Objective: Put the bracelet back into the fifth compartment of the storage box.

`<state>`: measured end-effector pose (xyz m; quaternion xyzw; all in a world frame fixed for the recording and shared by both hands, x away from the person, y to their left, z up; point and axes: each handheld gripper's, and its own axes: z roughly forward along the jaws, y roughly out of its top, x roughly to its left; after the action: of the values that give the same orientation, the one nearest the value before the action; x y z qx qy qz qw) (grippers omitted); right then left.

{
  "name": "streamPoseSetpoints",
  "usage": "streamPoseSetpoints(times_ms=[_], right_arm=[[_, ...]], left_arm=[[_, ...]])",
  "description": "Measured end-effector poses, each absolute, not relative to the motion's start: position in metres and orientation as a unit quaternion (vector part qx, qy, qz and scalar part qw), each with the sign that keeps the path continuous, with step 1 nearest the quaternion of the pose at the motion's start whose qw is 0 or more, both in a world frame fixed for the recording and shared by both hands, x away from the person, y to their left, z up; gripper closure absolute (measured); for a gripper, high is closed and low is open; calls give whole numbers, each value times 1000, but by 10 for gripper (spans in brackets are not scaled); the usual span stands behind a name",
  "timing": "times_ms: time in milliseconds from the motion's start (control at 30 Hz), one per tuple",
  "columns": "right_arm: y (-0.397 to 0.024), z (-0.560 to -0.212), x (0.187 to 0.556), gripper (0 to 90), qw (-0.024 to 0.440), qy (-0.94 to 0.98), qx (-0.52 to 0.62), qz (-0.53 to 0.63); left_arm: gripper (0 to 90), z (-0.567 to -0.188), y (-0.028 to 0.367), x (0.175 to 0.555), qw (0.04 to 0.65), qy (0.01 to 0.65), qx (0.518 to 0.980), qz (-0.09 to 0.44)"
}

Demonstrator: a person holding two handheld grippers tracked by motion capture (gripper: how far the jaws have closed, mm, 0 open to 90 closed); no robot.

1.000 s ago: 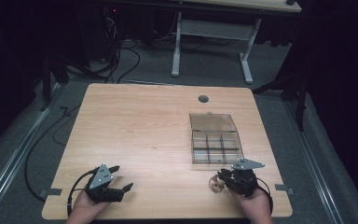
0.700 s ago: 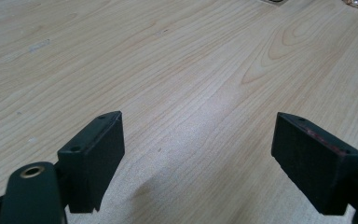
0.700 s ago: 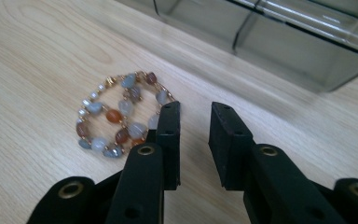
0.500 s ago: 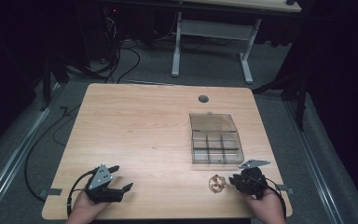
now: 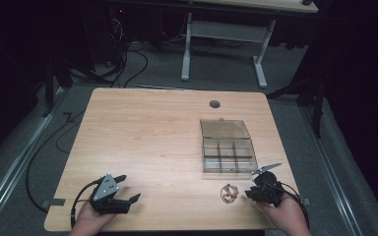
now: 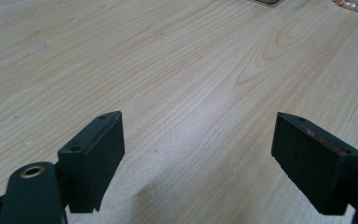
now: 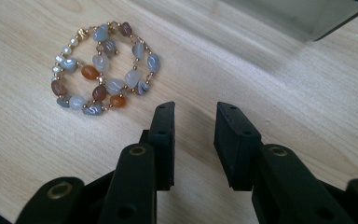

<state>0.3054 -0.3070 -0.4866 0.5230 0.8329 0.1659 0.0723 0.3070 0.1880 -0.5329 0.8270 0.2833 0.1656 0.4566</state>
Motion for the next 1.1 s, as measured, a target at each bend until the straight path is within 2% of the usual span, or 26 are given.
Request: streamPoseSetpoints(times_ms=[467,733,833,900,933,967,1000,1100], right_arm=[[-292,-479,313,643,52,863,492,98],[-285,-477,315,568,44,871,482,78],[-283,-476,316,529,40,873,479,79],[-279,-476,317,442,31,877,472,85],[-279,-476,317,442,31,877,472,85],[-273,-478,317,369,22,881,465,84],[-273,-478,317,369,22,881,465,84],[-267,-479,319,281,23,884,459,85]], left_arm=[[177,-533,187,306,456,279,829,166],[176,-533,187,306,453,281,829,166],[177,-533,187,306,453,281,830,166],[177,-533,187,307,451,279,832,163],[177,-533,187,307,451,279,832,163],[177,-533,187,307,452,278,832,163],[177,-533,187,307,452,278,832,163],[177,-533,187,307,452,277,833,162]])
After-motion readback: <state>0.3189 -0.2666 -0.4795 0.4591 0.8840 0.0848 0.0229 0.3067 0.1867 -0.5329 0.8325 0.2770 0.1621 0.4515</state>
